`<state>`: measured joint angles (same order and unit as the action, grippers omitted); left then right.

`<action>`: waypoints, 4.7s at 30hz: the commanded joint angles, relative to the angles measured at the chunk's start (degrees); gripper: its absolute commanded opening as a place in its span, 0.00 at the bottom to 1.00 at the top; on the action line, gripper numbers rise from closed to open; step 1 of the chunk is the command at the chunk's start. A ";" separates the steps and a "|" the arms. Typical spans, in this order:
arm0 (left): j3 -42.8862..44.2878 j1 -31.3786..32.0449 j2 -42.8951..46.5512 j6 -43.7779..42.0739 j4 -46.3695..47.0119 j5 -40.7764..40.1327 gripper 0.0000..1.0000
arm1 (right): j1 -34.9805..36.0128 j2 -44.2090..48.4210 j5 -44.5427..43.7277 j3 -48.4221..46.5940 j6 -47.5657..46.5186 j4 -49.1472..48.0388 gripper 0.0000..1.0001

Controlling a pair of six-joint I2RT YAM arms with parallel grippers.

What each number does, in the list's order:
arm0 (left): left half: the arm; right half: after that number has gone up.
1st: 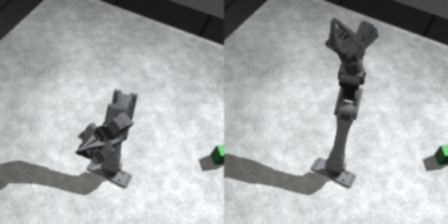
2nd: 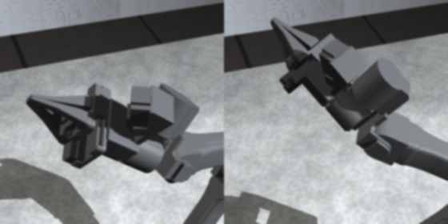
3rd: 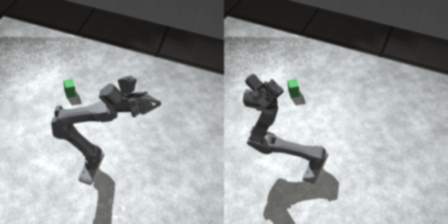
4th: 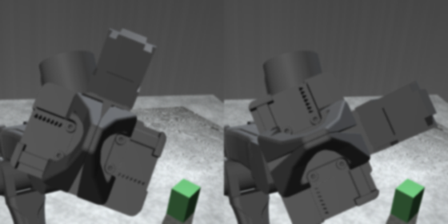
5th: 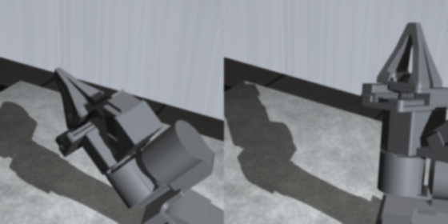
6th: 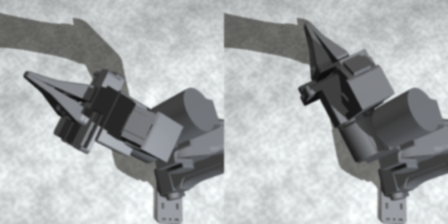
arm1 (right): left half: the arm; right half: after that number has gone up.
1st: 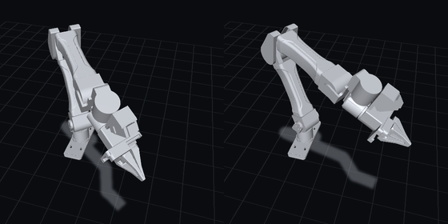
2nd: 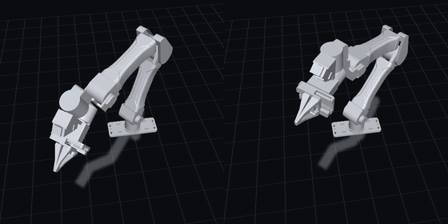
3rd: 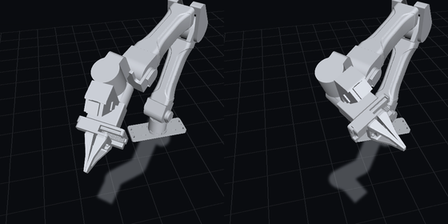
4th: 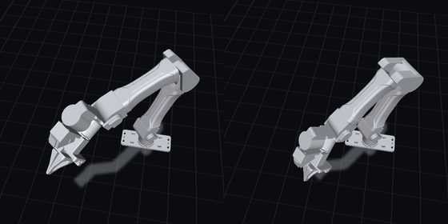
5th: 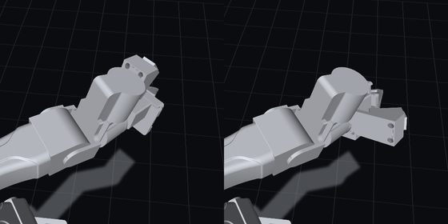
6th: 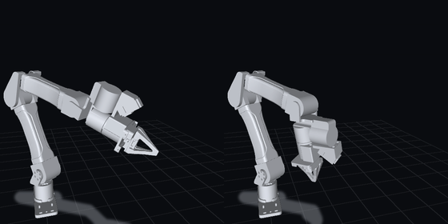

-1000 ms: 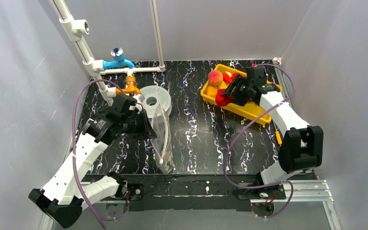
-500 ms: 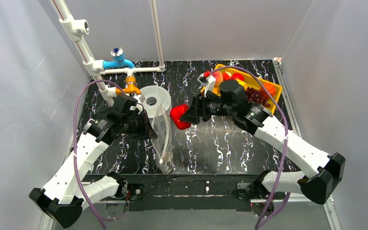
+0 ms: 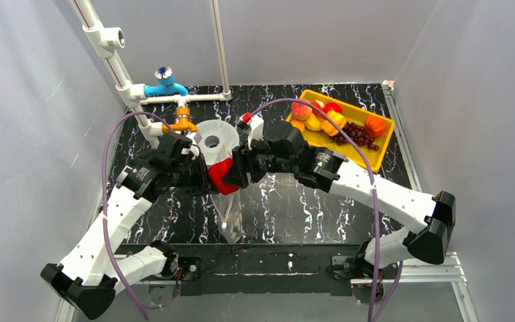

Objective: Place the food in the zip-top bag and seal the zipper
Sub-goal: Place the fake vegetable in the zipper food storage bag, then pick up the fake fruit from the bin.

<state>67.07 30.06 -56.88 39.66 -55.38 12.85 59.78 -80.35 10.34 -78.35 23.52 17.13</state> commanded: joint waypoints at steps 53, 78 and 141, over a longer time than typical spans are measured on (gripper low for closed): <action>-0.30 0.42 1.86 0.08 1.88 2.62 0.00 | 8.33 8.83 -25.20 -3.88 -8.20 4.27 0.86; -0.58 0.41 2.92 -0.63 1.42 3.24 0.00 | -54.02 17.19 -17.09 23.17 25.06 0.54 0.98; 1.27 0.43 1.25 -0.66 0.34 3.61 0.00 | -68.41 -27.32 -11.47 9.53 41.01 -4.47 0.09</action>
<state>66.81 30.24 -55.46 39.44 -54.41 15.59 -8.56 -109.38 0.21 -71.15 68.09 10.65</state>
